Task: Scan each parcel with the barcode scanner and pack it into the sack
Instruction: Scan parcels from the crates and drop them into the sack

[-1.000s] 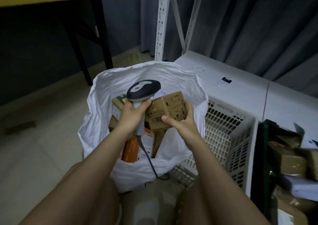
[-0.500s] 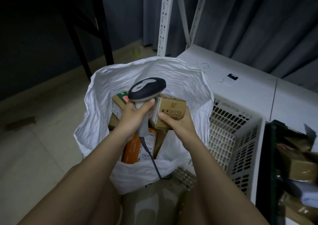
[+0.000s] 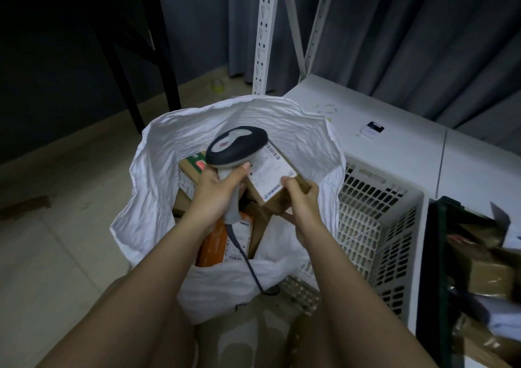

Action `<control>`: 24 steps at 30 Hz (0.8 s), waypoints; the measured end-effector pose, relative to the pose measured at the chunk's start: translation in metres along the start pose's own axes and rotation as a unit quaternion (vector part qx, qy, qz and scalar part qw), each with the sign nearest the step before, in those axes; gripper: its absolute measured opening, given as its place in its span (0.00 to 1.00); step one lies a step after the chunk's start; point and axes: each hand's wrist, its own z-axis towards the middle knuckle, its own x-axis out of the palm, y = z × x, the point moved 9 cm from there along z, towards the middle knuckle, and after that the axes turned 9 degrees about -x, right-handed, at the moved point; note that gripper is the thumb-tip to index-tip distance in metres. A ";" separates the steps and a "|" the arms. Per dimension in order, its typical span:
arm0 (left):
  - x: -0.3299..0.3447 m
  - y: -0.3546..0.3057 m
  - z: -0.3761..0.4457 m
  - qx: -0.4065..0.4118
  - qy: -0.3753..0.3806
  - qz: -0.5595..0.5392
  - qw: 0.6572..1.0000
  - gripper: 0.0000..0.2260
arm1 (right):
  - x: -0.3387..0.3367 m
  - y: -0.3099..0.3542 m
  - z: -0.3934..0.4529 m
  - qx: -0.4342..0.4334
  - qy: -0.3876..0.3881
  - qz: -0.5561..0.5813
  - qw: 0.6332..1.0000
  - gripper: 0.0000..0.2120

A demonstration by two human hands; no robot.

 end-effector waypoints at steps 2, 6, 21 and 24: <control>-0.017 -0.001 0.004 0.008 -0.049 0.006 0.999 0.13 | -0.005 0.001 0.004 0.011 0.012 0.030 0.999 0.26; -0.027 0.008 0.011 -0.040 -0.044 -0.027 0.998 0.13 | 0.007 0.002 -0.002 0.014 0.093 0.081 0.992 0.29; -0.023 0.008 0.006 -0.045 0.008 0.035 0.998 0.14 | 0.011 0.001 -0.011 -0.015 0.151 -0.096 0.984 0.12; -0.018 0.007 0.004 -0.039 0.017 0.047 0.998 0.11 | 0.011 0.003 -0.010 -0.031 0.141 -0.106 0.984 0.08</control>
